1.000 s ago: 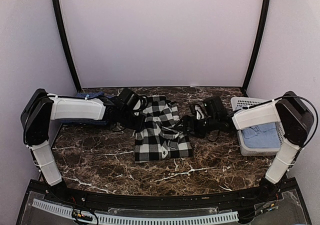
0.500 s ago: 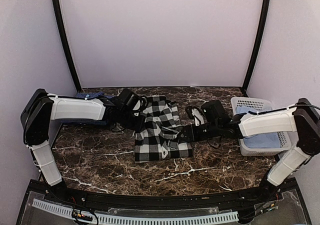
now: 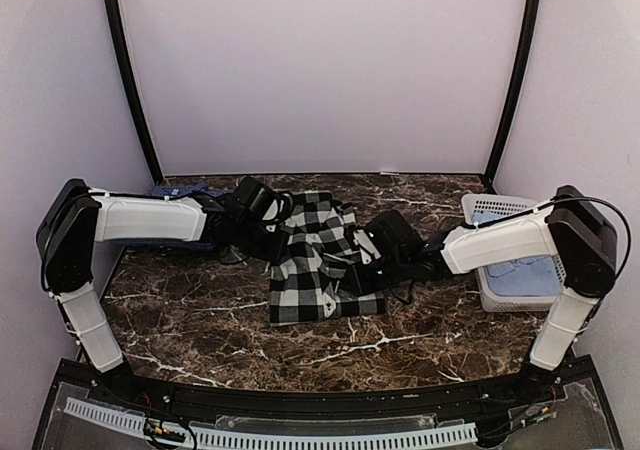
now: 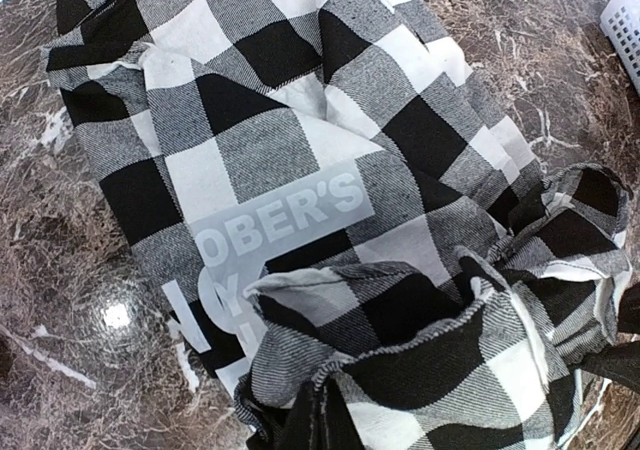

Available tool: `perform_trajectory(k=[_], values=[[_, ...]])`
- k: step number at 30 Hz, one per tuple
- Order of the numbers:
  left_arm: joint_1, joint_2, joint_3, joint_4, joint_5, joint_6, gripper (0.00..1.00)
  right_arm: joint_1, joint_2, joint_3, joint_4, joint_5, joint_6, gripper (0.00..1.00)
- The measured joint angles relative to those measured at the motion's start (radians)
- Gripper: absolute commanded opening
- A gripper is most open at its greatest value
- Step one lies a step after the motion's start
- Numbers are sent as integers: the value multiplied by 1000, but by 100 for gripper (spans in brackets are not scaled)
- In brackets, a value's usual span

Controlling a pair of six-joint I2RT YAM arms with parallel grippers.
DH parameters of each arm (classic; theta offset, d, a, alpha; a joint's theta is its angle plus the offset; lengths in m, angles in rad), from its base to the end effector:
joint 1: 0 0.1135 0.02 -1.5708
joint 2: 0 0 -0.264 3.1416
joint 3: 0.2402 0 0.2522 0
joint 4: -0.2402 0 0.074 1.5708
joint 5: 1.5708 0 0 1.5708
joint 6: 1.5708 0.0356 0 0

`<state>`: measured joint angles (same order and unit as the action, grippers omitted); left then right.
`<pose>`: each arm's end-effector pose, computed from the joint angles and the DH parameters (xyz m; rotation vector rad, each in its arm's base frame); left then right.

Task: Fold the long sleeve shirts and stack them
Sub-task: Smooth out the 2/3-rectangle-folded shirt at the center of the board.

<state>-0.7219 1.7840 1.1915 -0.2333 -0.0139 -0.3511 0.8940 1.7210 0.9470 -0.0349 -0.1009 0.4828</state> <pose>0.2907 -0.2553 0.2039 0.4456 2.4119 -0.4752 0.2178 0.2768 0.1670 -0.5633 2.4518 0.7380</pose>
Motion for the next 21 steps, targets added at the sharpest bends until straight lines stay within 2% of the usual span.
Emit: perform_trajectory(k=[2,4,10,21], values=[[0,-18,-6,1,10,1,0,0,21,35,-19,27,7,32],[0,-35,-14,12,23,4,0,0,45,84,-43,59,9,39],[0,-79,-45,43,53,21,0,-7,129,236,-93,126,22,45],[0,-119,-82,77,92,31,0,-102,282,369,-78,116,48,65]])
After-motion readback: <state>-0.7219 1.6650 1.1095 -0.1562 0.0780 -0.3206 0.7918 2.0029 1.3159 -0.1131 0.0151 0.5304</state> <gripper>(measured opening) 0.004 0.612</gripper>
